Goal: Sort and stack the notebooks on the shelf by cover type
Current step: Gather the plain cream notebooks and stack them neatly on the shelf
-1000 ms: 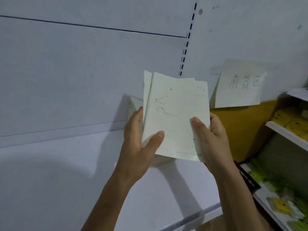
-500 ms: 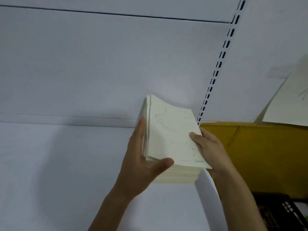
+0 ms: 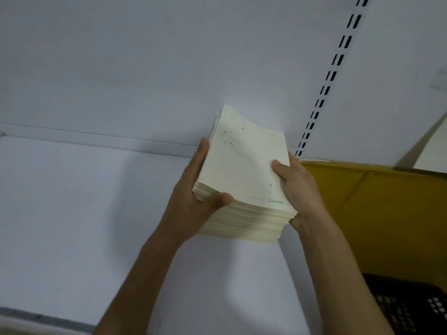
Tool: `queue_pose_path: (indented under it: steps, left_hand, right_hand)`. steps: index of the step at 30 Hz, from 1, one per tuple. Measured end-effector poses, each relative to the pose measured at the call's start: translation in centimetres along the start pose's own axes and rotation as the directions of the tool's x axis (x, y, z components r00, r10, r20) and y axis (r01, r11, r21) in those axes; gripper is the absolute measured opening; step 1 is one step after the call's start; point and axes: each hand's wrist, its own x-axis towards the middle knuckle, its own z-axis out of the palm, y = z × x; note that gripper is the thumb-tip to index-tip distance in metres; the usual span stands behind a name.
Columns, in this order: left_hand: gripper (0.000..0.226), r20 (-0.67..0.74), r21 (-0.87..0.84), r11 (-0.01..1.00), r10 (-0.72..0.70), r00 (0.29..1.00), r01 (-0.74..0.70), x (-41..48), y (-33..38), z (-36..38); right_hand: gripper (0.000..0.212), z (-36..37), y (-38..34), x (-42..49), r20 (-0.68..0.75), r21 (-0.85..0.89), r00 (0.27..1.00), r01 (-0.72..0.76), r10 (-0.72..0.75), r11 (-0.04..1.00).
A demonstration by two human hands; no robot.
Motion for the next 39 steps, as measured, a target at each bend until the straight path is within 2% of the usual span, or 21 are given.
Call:
queue_pose_path:
  steps: [3, 7, 9, 15, 19, 21, 23, 26, 29, 31, 35, 39]
  left_hand:
    - [0.103, 0.089, -0.084, 0.996, -0.027, 0.996, 0.034, 0.0, 0.2, -0.4]
    - [0.111, 0.089, -0.051, 0.999, 0.008, 0.996, -0.004, -0.1, 0.4, -0.5]
    - [0.106, 0.083, -0.038, 0.998, 0.062, 0.995, -0.059, -0.2, 0.3, -0.2]
    - [0.085, 0.038, -0.073, 0.997, 0.017, 0.999, -0.015, -0.6, -0.5, -0.3]
    - [0.079, 0.014, -0.039, 0.999, 0.024, 1.0, -0.024, -0.5, -0.3, -0.3]
    - [0.078, 0.015, -0.013, 1.0, 0.013, 1.0, -0.013, -0.4, 0.1, -0.6]
    - [0.077, 0.021, 0.011, 1.0, 0.005, 1.0, -0.006, -0.2, 0.4, -1.2]
    - [0.071, 0.016, 0.122, 0.993, 0.001, 1.0, -0.003, 0.2, 0.7, -2.0]
    - [0.066, 0.033, 0.294, 0.955, 0.036, 0.999, -0.045, 0.6, 1.4, -3.1]
    - [0.072, 0.033, 0.4, 0.911, 0.096, 0.995, -0.101, 0.6, 2.0, -4.3]
    - [0.069, 0.007, 0.622, 0.764, 0.215, 0.977, -0.173, -0.6, 2.7, -8.5]
    - [0.071, 0.002, 0.774, 0.62, 0.201, 0.98, -0.129, -4.4, 1.9, -15.5]
  right_hand:
    - [0.044, 0.4, 0.1, 0.2, -0.006, -0.054, 0.999, -0.04, 0.039, 0.998]
    - [0.033, 0.3, 0.0, -0.1, 0.027, -0.017, 0.999, -0.025, 0.026, 1.0]
    - [0.027, 0.1, 0.1, -0.1, 0.062, 0.038, 0.998, -0.036, 0.034, 0.999]
    - [0.026, 0.2, 0.2, -0.2, 0.056, 0.099, 0.997, -0.053, 0.048, 0.994]
    - [0.021, 0.0, -0.2, -0.5, 0.019, -0.017, 0.999, -0.029, 0.029, 0.999]
    - [0.037, -0.2, -1.1, -1.0, -0.028, -0.159, 0.999, 0.01, -0.014, 0.987]
    - [0.051, -0.7, -2.1, -1.6, -0.066, -0.367, 0.991, 0.084, -0.116, 0.926]
    - [0.047, -0.6, -3.7, -2.8, -0.031, -0.609, 0.958, 0.207, -0.283, 0.766]
    - [0.048, 1.0, -4.7, -4.4, 0.018, -0.712, 0.931, 0.268, -0.365, 0.649]
    - [0.05, 2.7, -4.8, -5.6, 0.058, -0.789, 0.909, 0.295, -0.412, 0.539]
    - [0.052, 7.4, -4.2, -8.0, 0.14, -0.849, 0.855, 0.363, -0.499, 0.384]
    - [0.05, 13.7, -2.7, -10.7, 0.223, -0.868, 0.809, 0.418, -0.543, 0.267]
